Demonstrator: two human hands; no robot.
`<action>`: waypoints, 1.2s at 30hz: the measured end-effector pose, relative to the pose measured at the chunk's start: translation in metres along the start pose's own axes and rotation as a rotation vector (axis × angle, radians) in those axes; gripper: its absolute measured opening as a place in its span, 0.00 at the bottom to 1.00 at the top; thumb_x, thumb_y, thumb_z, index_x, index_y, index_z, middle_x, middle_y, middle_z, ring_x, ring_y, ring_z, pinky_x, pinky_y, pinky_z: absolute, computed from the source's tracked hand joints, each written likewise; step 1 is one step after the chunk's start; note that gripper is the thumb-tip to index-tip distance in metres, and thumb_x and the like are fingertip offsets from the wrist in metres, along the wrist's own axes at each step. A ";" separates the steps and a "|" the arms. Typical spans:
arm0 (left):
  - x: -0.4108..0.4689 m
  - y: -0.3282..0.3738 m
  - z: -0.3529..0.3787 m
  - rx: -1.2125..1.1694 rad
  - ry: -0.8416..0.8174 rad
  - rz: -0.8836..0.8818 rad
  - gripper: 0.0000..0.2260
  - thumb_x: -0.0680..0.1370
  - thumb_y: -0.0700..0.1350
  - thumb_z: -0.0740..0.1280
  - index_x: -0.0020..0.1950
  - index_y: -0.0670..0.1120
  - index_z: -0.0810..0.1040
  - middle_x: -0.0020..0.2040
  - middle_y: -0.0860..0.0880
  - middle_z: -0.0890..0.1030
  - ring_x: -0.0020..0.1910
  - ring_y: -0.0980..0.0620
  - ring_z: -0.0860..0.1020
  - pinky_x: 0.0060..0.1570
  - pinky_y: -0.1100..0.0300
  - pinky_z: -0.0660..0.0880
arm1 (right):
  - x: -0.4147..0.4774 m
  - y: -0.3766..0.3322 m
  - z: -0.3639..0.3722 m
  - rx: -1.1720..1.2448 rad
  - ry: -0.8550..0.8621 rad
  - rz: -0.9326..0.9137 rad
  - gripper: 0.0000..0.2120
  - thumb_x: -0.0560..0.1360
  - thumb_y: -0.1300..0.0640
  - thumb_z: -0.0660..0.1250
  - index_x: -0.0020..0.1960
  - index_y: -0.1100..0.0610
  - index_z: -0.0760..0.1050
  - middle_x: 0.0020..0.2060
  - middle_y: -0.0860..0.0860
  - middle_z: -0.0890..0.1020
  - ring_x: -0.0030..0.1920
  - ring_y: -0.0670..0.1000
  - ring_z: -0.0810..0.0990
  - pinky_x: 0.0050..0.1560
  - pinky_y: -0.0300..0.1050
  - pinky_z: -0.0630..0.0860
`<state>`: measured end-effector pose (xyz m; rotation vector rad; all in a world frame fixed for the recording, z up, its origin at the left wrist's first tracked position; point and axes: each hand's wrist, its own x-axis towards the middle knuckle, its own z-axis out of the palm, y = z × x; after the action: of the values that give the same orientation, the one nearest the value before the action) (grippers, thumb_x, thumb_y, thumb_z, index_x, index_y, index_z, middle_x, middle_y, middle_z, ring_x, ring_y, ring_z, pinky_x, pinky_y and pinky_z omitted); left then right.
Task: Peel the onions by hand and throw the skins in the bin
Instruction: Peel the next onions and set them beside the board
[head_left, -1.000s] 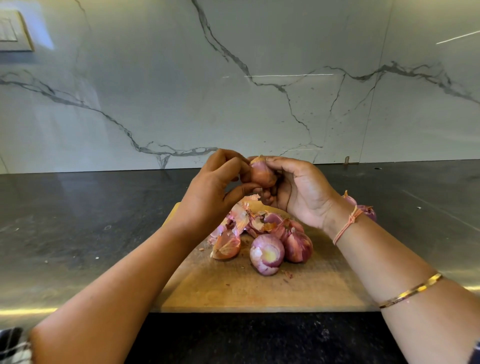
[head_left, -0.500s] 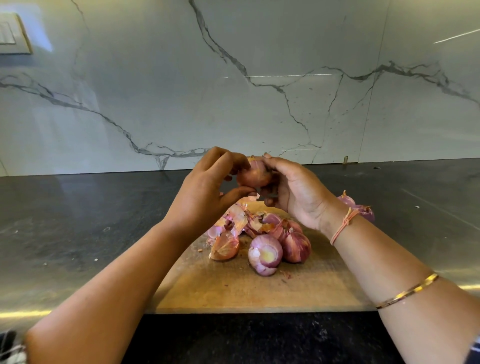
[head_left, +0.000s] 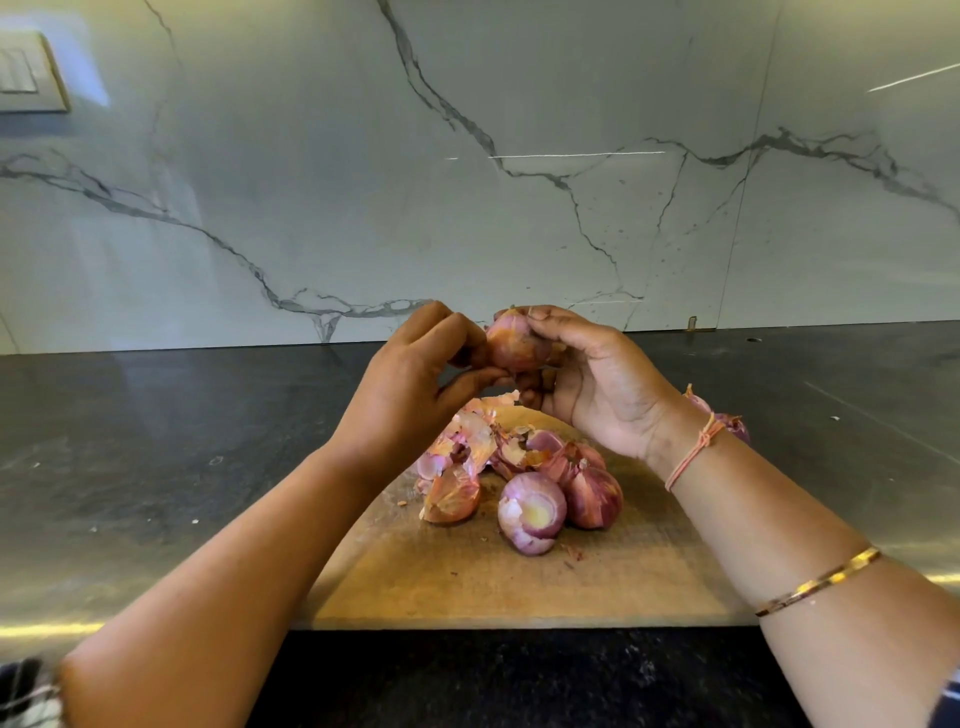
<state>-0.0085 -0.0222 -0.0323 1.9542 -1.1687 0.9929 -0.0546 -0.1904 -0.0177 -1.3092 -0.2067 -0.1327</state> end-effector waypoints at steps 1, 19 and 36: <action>0.000 0.000 0.000 0.010 0.006 -0.006 0.10 0.73 0.46 0.72 0.47 0.43 0.75 0.45 0.53 0.71 0.42 0.57 0.71 0.40 0.69 0.71 | 0.000 0.000 0.000 -0.004 0.003 -0.002 0.04 0.77 0.58 0.62 0.49 0.54 0.75 0.41 0.53 0.78 0.37 0.51 0.74 0.37 0.42 0.70; -0.001 0.004 -0.002 0.032 -0.067 0.018 0.09 0.73 0.39 0.71 0.52 0.41 0.77 0.54 0.53 0.69 0.46 0.55 0.75 0.45 0.67 0.74 | 0.000 0.003 0.003 -0.041 0.027 0.058 0.08 0.78 0.52 0.62 0.41 0.53 0.70 0.33 0.50 0.76 0.30 0.47 0.67 0.29 0.40 0.61; -0.001 0.003 -0.001 0.081 -0.056 0.087 0.11 0.75 0.50 0.66 0.52 0.44 0.78 0.54 0.46 0.75 0.49 0.50 0.76 0.41 0.53 0.79 | -0.001 0.001 0.005 -0.026 0.047 0.117 0.16 0.80 0.46 0.59 0.42 0.56 0.76 0.31 0.52 0.77 0.25 0.46 0.64 0.28 0.38 0.59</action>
<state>-0.0117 -0.0219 -0.0320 2.0207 -1.2719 1.0506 -0.0560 -0.1852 -0.0181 -1.3389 -0.0887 -0.0666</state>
